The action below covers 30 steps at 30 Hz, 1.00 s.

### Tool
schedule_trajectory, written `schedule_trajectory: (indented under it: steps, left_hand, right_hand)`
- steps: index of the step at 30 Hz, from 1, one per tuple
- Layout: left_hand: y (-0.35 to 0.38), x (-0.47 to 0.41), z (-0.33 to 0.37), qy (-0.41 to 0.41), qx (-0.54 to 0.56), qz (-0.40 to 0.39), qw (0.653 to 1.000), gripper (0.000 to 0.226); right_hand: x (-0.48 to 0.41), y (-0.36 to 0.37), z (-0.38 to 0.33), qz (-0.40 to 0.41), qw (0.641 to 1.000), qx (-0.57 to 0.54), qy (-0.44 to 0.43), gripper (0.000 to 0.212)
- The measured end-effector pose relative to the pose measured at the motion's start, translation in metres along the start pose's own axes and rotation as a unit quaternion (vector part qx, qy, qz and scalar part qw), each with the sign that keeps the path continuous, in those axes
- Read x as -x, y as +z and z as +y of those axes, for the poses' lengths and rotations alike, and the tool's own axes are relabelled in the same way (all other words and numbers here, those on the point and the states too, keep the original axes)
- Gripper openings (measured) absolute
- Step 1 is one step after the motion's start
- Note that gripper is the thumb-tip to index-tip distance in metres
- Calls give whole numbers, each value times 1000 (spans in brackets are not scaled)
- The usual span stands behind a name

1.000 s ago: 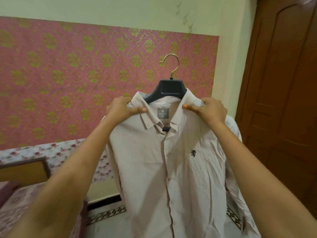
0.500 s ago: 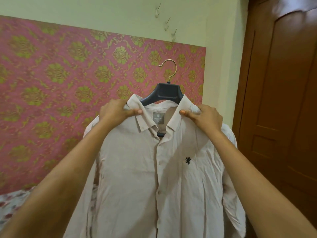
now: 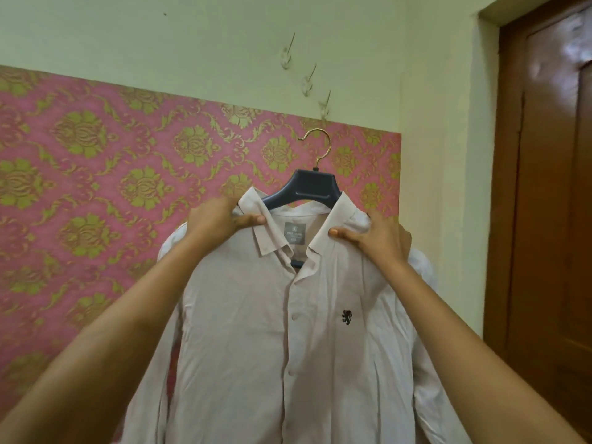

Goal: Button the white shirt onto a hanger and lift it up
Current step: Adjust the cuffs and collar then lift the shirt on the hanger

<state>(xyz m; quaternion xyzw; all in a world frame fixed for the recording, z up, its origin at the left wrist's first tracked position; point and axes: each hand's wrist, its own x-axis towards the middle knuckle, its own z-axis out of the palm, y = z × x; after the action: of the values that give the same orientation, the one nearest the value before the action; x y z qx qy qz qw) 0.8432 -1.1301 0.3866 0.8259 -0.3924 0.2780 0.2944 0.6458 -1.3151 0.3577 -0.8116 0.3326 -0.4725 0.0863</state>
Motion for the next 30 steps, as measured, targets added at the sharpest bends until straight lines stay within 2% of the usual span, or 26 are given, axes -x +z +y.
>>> schedule_trajectory:
  steps: [3, 7, 14, 17, 21, 26, 30]
  left_hand:
    - [17, -44, 11, 3, 10, 39, 999, 61]
    - [23, -98, 16, 9, -4, 82, 997, 60]
    - [10, -210, 5, 41, -125, 177, 975, 55]
    - [-1, -252, 3, 73, -143, 213, 964, 54]
    - [-25, -315, 10, 71, -220, 254, 939, 60]
    - [-49, -365, 23, 59, -254, 260, 930, 62]
    - [-58, -395, 23, 50, -292, 261, 919, 68]
  right_hand:
    - [-59, 20, 13, 19, 999, -22, -15, 68]
    - [-125, 38, 9, 49, 998, -27, -35, 70]
    - [-236, 69, -34, 121, 986, -23, -111, 98]
    - [-275, 72, -46, 169, 979, 52, -104, 85]
    - [-332, 68, -69, 214, 969, 68, -104, 76]
    - [-383, 57, -93, 198, 972, 86, -92, 78]
    - [-415, 52, -104, 176, 974, 108, -95, 72]
